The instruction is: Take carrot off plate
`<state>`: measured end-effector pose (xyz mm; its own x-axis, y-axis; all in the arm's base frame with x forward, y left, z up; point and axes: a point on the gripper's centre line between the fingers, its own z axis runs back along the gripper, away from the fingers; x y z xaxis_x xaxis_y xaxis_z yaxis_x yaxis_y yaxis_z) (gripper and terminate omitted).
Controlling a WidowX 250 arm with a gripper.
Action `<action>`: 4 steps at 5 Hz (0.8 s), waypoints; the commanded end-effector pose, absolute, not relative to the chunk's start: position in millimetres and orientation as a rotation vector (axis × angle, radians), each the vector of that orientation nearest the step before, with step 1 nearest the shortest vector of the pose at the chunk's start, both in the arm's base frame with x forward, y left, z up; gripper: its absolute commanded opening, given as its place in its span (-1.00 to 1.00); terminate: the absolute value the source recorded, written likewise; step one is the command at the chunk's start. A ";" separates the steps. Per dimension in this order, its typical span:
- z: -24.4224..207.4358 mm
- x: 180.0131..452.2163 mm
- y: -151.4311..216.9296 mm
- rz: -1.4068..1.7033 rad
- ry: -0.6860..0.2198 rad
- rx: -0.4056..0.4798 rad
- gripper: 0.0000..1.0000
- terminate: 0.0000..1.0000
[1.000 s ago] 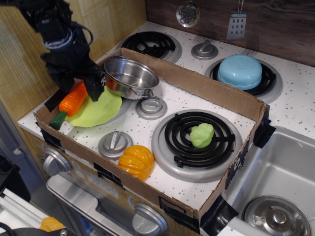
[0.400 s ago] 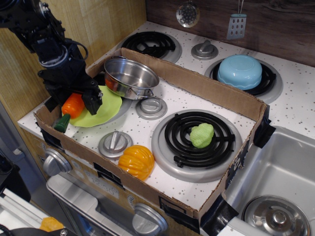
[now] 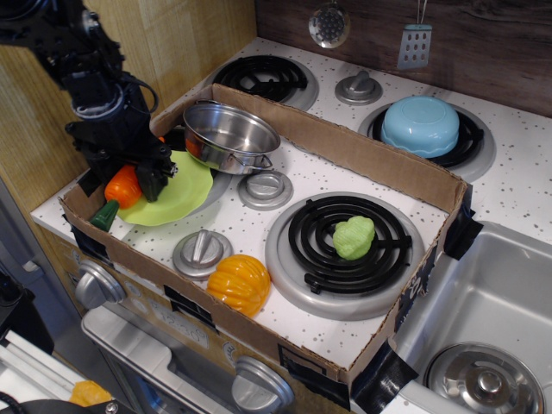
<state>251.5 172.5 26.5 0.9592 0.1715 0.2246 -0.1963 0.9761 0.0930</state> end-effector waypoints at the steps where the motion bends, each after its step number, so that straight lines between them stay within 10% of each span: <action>1: 46.7 264.9 182.4 0.139 -0.215 0.174 -1.00 -1.00; 4: 146.0 268.5 164.3 0.189 -0.125 0.457 -1.00 -1.00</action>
<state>268.3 160.9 132.2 0.9799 0.1574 0.1223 -0.1941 0.8937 0.4046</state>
